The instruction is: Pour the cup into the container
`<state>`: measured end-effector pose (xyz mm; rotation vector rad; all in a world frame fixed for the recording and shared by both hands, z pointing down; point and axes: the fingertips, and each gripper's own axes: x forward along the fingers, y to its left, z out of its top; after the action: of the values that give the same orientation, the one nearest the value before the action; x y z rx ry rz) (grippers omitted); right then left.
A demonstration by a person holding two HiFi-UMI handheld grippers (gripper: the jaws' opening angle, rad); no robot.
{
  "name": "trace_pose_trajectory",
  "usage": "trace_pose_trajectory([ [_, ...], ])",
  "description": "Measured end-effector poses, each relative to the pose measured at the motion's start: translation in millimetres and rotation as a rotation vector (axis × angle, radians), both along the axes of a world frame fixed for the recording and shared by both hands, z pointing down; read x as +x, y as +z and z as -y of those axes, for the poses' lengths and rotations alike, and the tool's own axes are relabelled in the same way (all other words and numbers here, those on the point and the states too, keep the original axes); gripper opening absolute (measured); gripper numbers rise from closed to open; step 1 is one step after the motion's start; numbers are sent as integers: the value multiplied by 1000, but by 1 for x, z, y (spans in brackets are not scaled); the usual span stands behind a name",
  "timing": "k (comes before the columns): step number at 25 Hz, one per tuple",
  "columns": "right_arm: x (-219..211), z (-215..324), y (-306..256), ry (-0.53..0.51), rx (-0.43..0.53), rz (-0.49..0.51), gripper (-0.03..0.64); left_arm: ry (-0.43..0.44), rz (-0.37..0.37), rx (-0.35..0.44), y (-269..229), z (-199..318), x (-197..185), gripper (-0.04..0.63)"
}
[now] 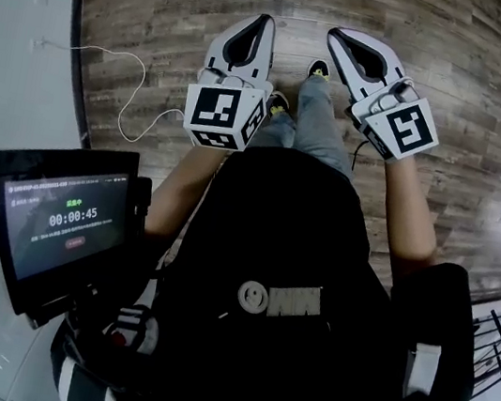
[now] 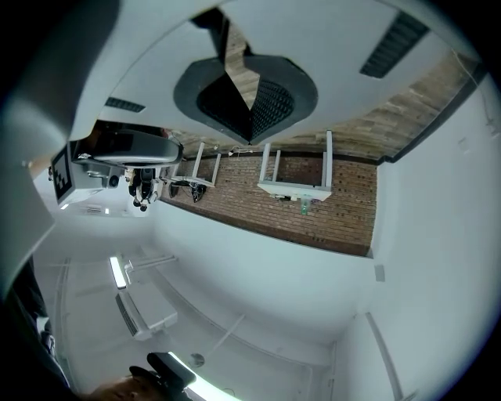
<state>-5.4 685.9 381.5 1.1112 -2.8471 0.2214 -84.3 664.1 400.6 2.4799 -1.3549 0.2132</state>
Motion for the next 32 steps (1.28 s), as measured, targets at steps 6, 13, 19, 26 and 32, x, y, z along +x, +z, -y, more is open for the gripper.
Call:
trace_pose_trajectory([
  [6, -3, -33, -6, 30, -11, -15, 8, -1, -4, 0, -3, -35, -8, -3],
  [13, 43, -123, 5, 44, 3, -3, 8, -23, 26, 30, 2, -126, 27, -3],
  [19, 53, -151, 6, 14, -20, 32, 8, -47, 34, 0, 3, -160, 43, -3],
  [26, 66, -183, 10, 21, -46, 40, 8, -42, 27, -57, 9, -208, 61, -3],
  [32, 72, -242, 5, 44, -44, 18, 8, -19, 52, -18, -5, -264, 68, -3],
])
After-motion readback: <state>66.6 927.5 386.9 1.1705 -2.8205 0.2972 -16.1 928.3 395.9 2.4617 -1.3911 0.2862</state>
